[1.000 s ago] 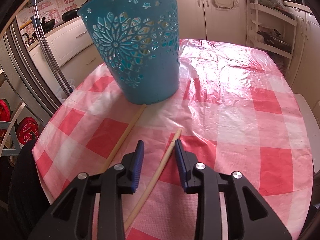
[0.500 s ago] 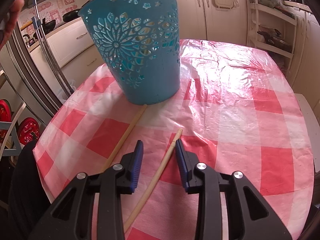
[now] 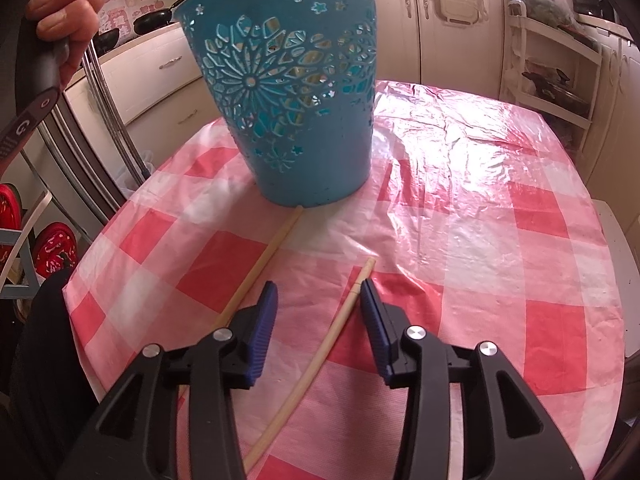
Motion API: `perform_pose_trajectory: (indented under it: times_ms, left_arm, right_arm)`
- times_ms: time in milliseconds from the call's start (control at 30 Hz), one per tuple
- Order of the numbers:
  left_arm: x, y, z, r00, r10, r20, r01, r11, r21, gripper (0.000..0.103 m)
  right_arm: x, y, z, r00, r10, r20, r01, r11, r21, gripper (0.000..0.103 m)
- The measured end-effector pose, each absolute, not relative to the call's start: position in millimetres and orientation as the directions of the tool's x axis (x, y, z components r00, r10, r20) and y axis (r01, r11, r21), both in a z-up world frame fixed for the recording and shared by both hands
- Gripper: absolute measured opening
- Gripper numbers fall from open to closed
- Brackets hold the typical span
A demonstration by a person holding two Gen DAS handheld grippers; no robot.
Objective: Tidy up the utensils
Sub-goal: 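Lift the chopstick into the teal basket and open the left gripper, then close the right gripper on a loose chopstick while the left gripper withdraws from the basket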
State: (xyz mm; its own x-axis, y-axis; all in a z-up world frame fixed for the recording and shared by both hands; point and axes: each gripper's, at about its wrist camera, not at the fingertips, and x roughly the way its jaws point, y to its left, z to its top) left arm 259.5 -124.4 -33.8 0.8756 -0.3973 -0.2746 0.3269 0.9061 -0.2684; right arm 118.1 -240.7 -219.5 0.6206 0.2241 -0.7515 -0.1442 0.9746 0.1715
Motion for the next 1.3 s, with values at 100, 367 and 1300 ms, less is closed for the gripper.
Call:
perform_pose_trajectory:
  times_ms: [100, 367, 1300]
  left_arm:
    - [263.2, -131.1, -38.5, 0.862, -0.394, -0.319, 0.331, 0.914, -0.236, 0.005]
    - [259.0, -129.3, -59.5, 0.831, -0.370, -0.415, 0.318, 0.929, -0.191, 0.007]
    - [181.4, -24.3, -191.7, 0.773, -0.145, -0.618, 0.098, 0.989, -0.109, 0.077]
  right_arm:
    - [118.2, -240.9, -219.5, 0.621, 0.224, -0.751, -0.144, 0.975, 0.172, 0.043]
    - [118.2, -241.7, -219.7, 0.622, 0.223, -0.751, -0.144, 0.975, 0.170, 0.043]
    - [120.6, -232.0, -216.1, 0.604, 0.115, -0.788, -0.168, 0.986, 0.015, 0.008]
